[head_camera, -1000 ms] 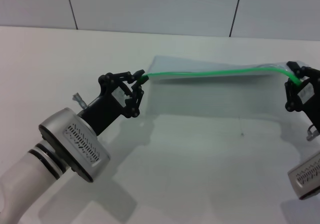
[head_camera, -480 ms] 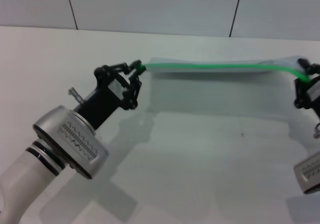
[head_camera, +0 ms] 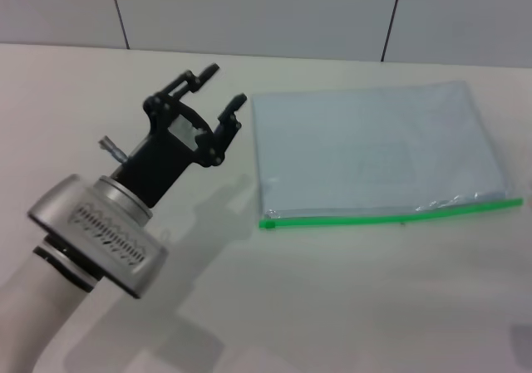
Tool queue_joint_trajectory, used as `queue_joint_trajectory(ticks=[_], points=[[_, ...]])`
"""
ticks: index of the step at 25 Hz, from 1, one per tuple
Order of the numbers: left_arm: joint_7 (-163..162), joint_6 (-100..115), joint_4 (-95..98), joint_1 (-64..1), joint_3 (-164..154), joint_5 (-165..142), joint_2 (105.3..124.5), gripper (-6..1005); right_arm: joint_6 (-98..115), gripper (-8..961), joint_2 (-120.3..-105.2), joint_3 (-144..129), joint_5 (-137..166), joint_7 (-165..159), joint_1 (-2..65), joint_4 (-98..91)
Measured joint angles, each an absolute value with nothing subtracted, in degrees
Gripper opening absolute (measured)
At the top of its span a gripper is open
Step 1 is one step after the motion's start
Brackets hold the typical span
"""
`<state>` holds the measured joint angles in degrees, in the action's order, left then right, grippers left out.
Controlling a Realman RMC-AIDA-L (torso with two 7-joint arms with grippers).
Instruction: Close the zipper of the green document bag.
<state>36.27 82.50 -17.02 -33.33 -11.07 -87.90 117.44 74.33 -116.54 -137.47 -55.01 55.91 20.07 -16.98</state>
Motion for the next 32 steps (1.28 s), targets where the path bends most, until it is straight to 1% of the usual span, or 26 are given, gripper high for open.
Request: queue_joint_trajectory(ticks=[7,12,18,22,24,32], points=[[27.0,90.0,-16.5,-31.8,-11.0,-84.8,117.11,477,83.4,559,-116.53,-135.0,-55.0,45.4,18.1,-16.7],[17.8,93.5,-16.0,-31.4,-11.0,-79.9,117.00,495,87.1,632,-116.36,-134.5,-55.0,31.8,17.7,-16.6],[3.7,94.4,-13.3,-30.9,-9.6,-77.7,116.94,699,89.6,706,-116.17,-133.9,-54.9,17.1,17.9,-16.3],[-3.6,94.4,-11.3,-30.5,-9.0,-77.7,116.88,758,90.9,741,-116.10,-134.0,-54.6,11.9,18.3,-14.6],[-4.4,94.4,-11.1,-30.5,-8.9,-77.7,116.88,788,91.4,740,-116.10,-134.2,-54.5,11.3,18.4,-14.4],[-4.6,94.3,-11.1,-30.9,-8.8,-77.6,116.89,782,91.5,737,-116.10,-135.0,-54.3,11.2,18.9,-14.5]])
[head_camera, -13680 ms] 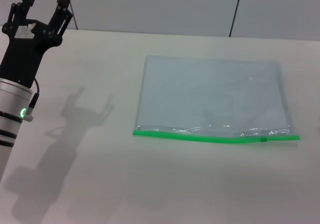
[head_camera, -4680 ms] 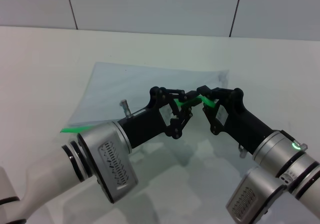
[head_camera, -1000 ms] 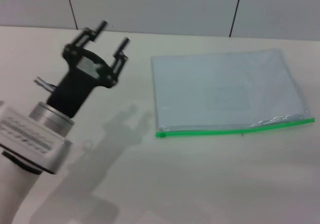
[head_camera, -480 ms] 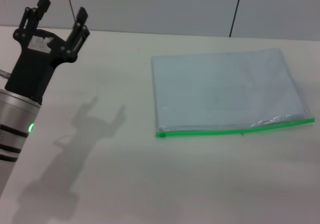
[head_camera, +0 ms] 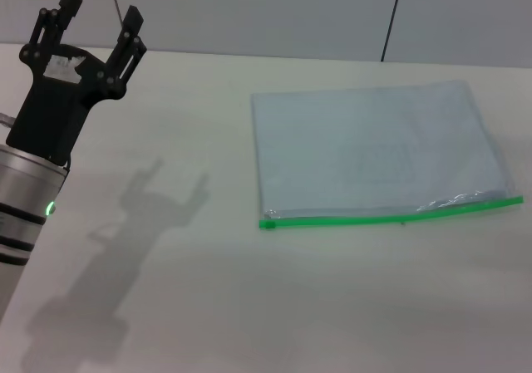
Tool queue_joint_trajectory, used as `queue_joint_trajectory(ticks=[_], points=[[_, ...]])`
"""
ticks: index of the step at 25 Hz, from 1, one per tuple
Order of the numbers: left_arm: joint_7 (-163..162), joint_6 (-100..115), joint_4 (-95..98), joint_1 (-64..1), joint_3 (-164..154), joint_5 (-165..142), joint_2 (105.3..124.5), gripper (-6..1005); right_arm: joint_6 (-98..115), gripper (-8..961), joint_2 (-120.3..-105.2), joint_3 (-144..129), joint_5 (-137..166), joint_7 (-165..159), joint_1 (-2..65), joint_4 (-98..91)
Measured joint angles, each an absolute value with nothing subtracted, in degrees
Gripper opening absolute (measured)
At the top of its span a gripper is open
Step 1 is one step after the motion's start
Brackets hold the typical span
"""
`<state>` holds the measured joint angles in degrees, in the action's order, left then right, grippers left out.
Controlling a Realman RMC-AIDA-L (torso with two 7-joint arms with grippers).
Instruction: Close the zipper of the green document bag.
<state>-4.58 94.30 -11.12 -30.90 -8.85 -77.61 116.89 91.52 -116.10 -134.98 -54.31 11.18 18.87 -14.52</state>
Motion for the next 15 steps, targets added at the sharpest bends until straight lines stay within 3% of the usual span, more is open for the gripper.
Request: queue_joint_trajectory(ticks=[15], points=[[-4.9,94.0,-11.3,-30.9,-8.8,-76.3,116.99,782,91.4,733,-116.19,-135.3,-54.3,11.1,19.1,-14.9]])
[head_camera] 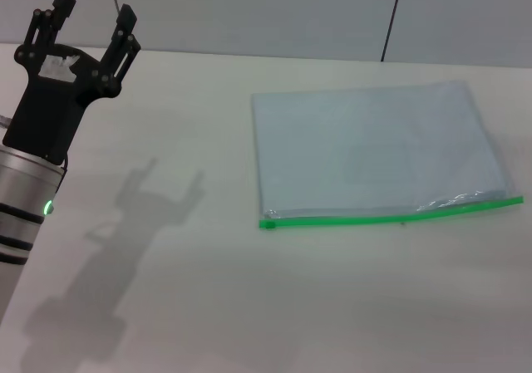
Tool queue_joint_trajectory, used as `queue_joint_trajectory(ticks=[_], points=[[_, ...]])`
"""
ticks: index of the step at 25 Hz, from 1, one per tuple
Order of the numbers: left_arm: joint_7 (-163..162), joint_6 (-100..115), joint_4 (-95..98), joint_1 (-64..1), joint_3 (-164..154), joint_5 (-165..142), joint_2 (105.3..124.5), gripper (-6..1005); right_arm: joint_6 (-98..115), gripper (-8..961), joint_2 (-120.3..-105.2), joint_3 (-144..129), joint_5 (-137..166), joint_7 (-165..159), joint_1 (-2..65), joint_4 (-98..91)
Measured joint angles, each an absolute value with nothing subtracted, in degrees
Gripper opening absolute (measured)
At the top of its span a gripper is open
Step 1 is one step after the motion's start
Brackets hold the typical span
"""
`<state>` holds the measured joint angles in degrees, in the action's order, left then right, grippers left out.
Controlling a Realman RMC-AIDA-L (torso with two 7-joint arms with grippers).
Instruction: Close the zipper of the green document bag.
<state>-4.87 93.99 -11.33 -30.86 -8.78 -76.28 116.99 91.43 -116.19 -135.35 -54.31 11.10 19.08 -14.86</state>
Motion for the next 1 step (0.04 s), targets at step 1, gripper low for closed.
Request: queue_joint_trajectory(ticks=[1], points=[[-4.9,94.0,-11.3,-30.9,-8.8,-76.3,116.99,782,91.4,733,-116.19,-135.4,-54.3,11.1,19.1,-14.9]])
